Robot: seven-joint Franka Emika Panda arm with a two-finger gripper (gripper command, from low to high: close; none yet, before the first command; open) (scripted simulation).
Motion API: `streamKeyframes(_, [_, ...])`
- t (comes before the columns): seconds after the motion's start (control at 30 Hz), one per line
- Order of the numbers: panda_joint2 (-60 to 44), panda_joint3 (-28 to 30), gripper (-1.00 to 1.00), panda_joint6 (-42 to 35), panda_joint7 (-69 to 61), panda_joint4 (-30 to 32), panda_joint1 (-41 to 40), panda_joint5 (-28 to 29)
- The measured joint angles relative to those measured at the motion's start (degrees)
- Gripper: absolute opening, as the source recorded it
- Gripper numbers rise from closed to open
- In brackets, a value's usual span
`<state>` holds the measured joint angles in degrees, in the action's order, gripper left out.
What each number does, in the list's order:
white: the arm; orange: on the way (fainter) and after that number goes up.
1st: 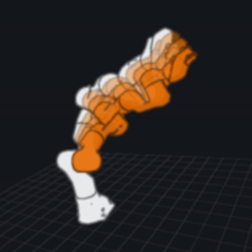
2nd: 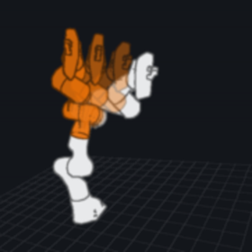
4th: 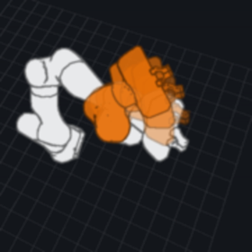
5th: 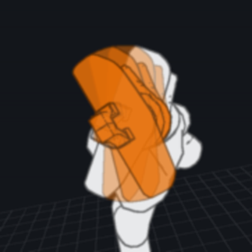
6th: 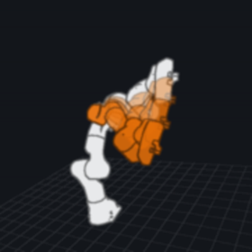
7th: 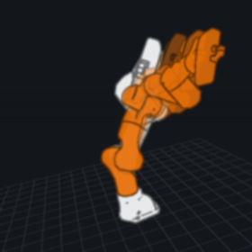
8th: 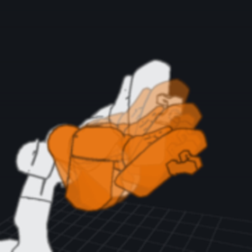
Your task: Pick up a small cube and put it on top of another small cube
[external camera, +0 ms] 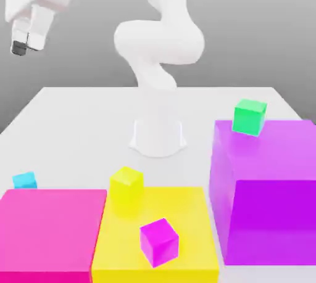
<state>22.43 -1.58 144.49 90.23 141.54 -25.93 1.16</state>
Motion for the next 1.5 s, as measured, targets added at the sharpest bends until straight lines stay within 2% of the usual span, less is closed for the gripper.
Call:
streamKeyframes(0.43, [-17.2,4.2,0.00,9.3,33.0,7.2,-14.0,1.3])
streamKeyframes(0.67, [-26.4,7.4,0.00,14.4,48.0,11.0,-20.5,-1.7])
streamKeyframes(0.9, [-39.5,5.3,0.00,24.2,49.1,10.2,-23.4,-6.9])
streamKeyframes(0.93, [-41.1,4.8,-1.00,25.5,48.9,9.9,-23.8,-7.2])
streamKeyframes(1.17, [-41.3,4.8,-1.00,25.8,48.9,9.9,-23.9,-7.3])
streamKeyframes(1.37, [-30.2,7.1,-1.00,16.9,51.8,12.0,-22.2,-3.7])
streamKeyframes(1.5, [-22.0,3.6,-1.00,11.1,58.0,14.3,-16.7,-2.8])
